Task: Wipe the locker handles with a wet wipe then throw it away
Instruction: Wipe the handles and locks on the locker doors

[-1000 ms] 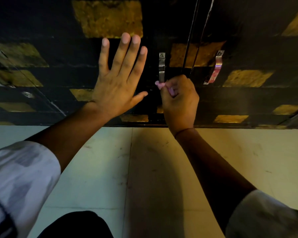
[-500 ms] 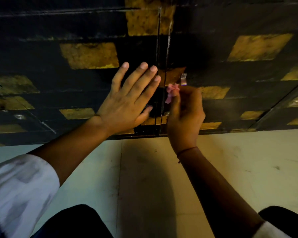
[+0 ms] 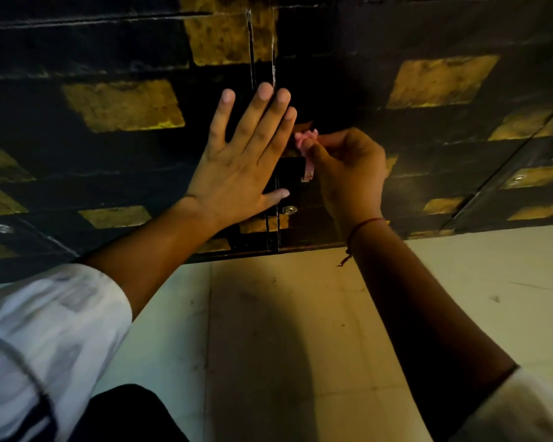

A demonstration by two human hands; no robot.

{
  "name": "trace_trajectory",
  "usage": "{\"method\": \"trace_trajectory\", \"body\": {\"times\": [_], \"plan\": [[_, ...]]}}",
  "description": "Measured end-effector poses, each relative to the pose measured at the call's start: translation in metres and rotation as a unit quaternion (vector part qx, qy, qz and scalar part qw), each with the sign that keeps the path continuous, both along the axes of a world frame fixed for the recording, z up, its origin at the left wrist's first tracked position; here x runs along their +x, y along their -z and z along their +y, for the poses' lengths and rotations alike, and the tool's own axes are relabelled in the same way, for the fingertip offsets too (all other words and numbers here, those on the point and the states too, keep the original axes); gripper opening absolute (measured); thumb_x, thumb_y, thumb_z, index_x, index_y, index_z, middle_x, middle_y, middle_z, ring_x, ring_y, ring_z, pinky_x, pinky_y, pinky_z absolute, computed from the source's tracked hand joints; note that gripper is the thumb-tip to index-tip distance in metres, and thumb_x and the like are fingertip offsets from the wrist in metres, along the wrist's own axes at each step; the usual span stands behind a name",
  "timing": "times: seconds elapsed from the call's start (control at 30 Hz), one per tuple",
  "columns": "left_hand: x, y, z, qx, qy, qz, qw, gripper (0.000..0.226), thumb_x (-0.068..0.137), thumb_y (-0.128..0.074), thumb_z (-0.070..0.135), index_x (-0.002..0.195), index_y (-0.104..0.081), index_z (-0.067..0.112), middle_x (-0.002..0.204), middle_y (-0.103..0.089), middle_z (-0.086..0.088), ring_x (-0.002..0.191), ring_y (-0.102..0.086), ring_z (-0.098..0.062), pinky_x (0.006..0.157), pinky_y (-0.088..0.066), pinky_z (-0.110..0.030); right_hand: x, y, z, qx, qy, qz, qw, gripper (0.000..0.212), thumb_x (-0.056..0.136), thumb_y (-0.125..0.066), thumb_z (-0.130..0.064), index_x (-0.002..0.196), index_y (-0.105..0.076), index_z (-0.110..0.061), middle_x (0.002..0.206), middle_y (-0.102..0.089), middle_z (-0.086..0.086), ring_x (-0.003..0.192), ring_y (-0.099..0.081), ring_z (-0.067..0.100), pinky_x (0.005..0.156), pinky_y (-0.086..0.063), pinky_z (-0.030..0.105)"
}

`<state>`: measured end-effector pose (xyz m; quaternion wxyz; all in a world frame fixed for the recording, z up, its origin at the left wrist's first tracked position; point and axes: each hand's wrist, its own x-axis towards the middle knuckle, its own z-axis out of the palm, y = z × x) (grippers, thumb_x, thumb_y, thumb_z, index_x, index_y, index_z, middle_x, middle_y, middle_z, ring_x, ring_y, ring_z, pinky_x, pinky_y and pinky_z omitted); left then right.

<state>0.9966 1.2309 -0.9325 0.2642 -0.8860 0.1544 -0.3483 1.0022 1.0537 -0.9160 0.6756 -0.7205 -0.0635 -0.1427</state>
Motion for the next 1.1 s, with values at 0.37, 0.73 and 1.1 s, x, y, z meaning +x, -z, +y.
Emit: {"method": "trace_trajectory", "body": {"times": [0.37,0.73,1.1], "plan": [[0.007,0.005,0.004,0.026,0.012,-0.04,0.999,0.116,0.091,-0.045,0.078,0.161,0.006,0.001,0.165,-0.001,-0.019,0.151,-0.005,-0.037,0.117,-0.008,-0.062,-0.009,0.024,-0.006,0.195,-0.02,0.1,0.975,0.019,0.093,-0.067,-0.012,0.101,-0.067,0.005,0.092,-0.073,0.015,0.085,-0.071,0.018,0.087,-0.059,0.034],[0.01,0.006,0.004,0.032,0.012,-0.065,0.997,0.112,0.092,-0.039,0.082,0.162,-0.003,0.003,0.165,-0.006,-0.018,0.151,-0.012,-0.036,0.115,-0.008,-0.062,-0.007,0.046,-0.007,-0.099,0.042,-0.069,0.992,0.019,0.099,-0.058,-0.016,0.111,-0.071,-0.01,0.098,-0.071,-0.006,0.093,-0.067,0.003,0.084,-0.055,0.023],[0.009,0.006,0.002,0.032,0.011,-0.069,0.997,0.113,0.092,-0.039,0.081,0.162,-0.001,0.001,0.164,-0.005,-0.019,0.152,-0.014,-0.038,0.114,-0.009,-0.064,-0.004,0.033,-0.019,-0.204,-0.008,-0.131,0.97,0.019,0.094,-0.067,-0.021,0.11,-0.071,-0.013,0.098,-0.069,-0.014,0.081,-0.065,-0.007,0.074,-0.053,0.012]]}}
